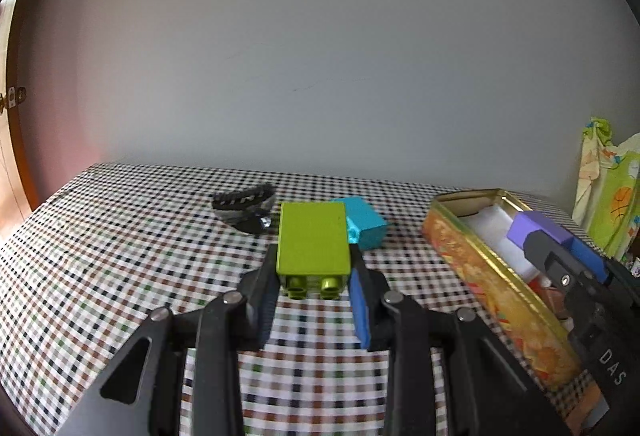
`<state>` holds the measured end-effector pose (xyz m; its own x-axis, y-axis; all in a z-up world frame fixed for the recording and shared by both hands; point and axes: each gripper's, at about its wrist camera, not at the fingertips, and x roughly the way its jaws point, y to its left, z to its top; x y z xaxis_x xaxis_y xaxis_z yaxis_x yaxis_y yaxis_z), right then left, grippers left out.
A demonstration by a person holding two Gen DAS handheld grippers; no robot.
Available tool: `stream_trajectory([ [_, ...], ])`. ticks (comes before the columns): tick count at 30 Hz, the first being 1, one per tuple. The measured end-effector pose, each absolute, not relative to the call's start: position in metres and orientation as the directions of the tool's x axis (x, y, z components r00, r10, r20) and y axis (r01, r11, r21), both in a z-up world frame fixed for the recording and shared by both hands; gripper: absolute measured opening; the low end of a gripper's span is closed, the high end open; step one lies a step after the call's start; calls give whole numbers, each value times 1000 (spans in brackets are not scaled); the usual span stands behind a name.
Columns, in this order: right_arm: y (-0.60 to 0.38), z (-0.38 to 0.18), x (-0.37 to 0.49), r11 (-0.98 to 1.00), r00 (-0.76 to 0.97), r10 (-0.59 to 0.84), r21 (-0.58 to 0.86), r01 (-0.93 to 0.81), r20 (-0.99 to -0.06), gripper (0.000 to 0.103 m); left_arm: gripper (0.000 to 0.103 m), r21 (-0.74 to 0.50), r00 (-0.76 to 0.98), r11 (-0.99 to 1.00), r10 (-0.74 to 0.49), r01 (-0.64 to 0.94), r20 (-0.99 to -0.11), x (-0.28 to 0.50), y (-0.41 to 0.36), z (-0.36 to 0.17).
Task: Organize rigid objects
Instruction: 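Carry the green brick into the gold tin and release while the right tool drops the purple block there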
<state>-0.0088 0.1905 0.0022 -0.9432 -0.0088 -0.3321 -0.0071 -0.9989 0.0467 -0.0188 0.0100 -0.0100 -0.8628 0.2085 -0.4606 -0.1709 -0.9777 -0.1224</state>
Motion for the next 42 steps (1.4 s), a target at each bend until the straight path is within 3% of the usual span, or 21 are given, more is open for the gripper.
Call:
stream_trajectory([
  [14,240,11,15,-997,-964,64,33,-75,-259,43,30,-87,-856,-958,283,-272,-433,-7,71,1],
  [42,354,6,17,-953,-905,271,42,-301,-329,43,30,-39,-788,-890,421,-454,-449,1,191,3],
])
